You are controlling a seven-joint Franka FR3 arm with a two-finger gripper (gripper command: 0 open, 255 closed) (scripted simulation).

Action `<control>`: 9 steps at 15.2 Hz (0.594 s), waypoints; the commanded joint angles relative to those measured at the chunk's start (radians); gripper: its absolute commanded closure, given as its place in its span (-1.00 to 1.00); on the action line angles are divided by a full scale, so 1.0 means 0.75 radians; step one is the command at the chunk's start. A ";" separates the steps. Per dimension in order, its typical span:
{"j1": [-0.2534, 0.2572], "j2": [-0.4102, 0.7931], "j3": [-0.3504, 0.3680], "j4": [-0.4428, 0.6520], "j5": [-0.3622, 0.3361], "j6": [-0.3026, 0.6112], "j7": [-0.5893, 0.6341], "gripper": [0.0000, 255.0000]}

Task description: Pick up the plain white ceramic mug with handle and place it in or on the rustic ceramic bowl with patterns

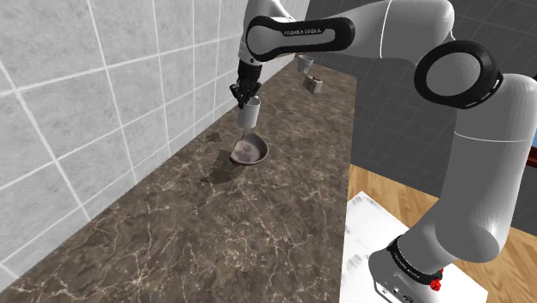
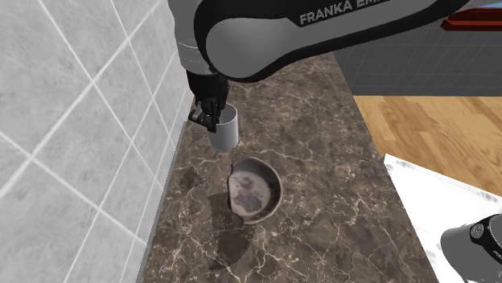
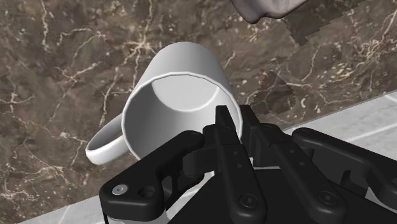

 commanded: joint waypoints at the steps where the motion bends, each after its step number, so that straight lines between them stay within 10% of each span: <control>1: 0.001 -0.013 0.002 0.019 0.003 -0.032 -0.001 1.00; 9: 0.006 -0.024 0.005 0.147 0.008 -0.170 -0.008 1.00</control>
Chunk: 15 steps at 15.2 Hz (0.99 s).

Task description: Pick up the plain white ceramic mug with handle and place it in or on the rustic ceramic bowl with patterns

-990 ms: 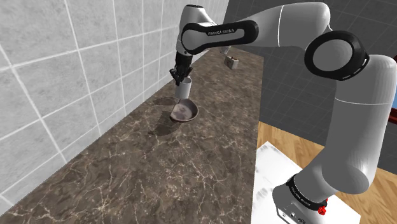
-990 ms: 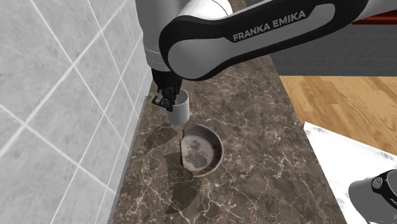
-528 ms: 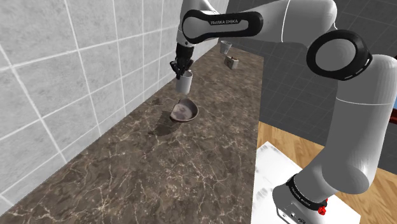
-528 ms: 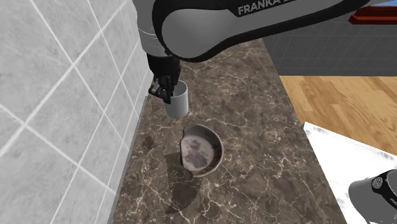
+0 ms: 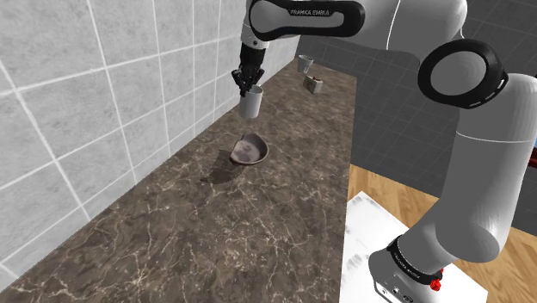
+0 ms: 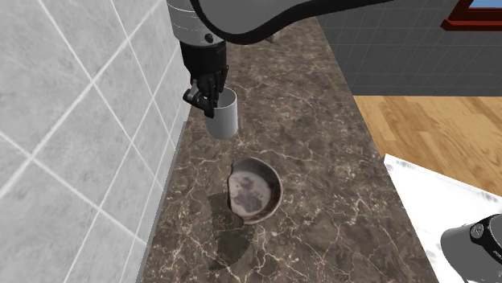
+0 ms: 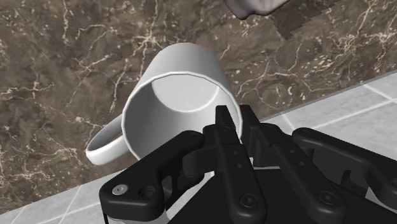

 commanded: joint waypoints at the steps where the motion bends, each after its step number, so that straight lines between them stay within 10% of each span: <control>1: 0.003 0.000 0.001 0.034 0.001 -0.034 0.000 1.00; 12: 0.020 0.031 0.002 0.271 -0.003 -0.240 -0.007 1.00; 15: 0.040 -0.105 0.023 0.108 0.012 -0.213 0.046 1.00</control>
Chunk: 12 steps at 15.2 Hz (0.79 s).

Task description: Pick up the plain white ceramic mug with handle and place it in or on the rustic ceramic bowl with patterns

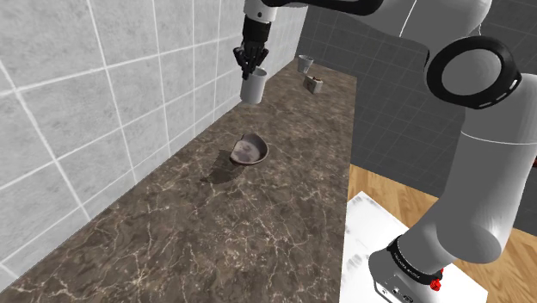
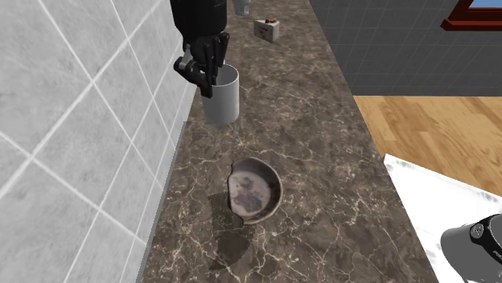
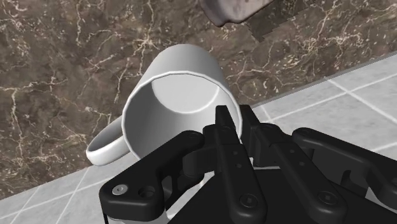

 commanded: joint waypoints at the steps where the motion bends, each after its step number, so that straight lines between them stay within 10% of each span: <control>1: 0.014 -0.094 0.015 -0.109 0.011 0.015 0.037 1.00; 12: 0.075 -0.352 0.072 -0.434 0.052 0.083 0.171 1.00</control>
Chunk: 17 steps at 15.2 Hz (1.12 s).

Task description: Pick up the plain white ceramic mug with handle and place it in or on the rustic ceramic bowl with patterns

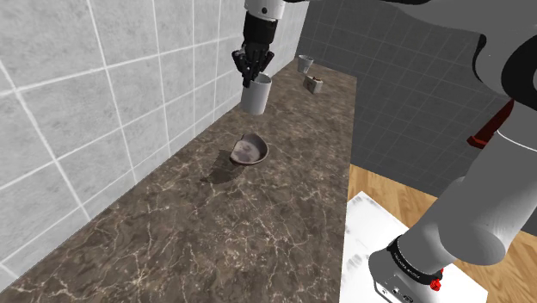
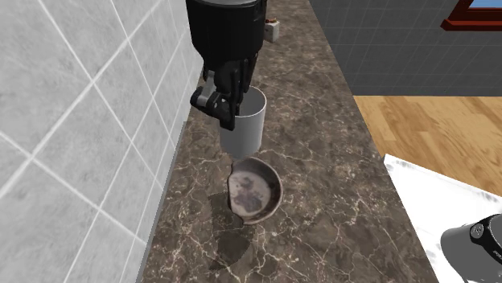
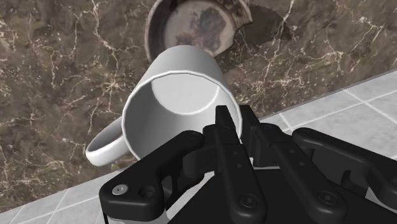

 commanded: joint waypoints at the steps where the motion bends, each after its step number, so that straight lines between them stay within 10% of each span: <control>1: -0.001 -0.007 0.000 -0.042 0.002 0.035 0.002 1.00; 17: -0.007 0.002 -0.005 -0.317 -0.006 0.320 0.013 1.00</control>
